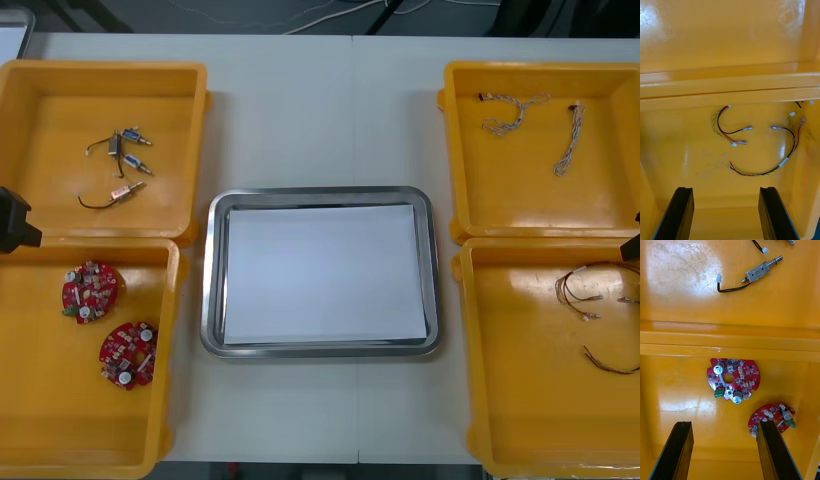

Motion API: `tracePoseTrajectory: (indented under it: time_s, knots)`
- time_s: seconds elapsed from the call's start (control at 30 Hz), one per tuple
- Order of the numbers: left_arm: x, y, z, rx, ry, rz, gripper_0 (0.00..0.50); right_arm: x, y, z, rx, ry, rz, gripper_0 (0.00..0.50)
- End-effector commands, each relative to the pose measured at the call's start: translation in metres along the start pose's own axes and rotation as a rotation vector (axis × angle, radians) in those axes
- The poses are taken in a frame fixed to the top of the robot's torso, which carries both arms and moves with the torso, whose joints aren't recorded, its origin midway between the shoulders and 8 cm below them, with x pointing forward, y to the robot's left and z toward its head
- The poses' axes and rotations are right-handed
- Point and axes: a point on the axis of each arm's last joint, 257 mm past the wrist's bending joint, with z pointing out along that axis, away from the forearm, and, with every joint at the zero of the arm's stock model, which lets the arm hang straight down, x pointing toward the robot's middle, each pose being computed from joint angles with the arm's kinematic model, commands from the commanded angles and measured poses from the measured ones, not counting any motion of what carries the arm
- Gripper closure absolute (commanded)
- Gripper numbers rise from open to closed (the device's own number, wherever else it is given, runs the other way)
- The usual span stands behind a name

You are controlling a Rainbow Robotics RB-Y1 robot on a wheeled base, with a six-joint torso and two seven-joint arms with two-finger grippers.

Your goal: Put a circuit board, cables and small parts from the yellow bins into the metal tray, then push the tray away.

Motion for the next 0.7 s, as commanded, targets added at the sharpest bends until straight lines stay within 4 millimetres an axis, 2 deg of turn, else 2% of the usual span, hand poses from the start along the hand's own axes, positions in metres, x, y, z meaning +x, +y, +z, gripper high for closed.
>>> tracePoseTrajectory:
  time_s: [0.03, 0.7]
  knots:
    - [-0.0038, 0.0187, -0.0147, -0.055, -0.026, 0.09, 0.0, -0.0044, -0.0026, -0.0093, 0.003, -0.035, 0.013, 0.0]
    - [-0.0038, 0.0187, -0.0147, -0.055, -0.026, 0.09, 0.0, -0.0044, -0.0026, -0.0093, 0.003, -0.035, 0.013, 0.0]
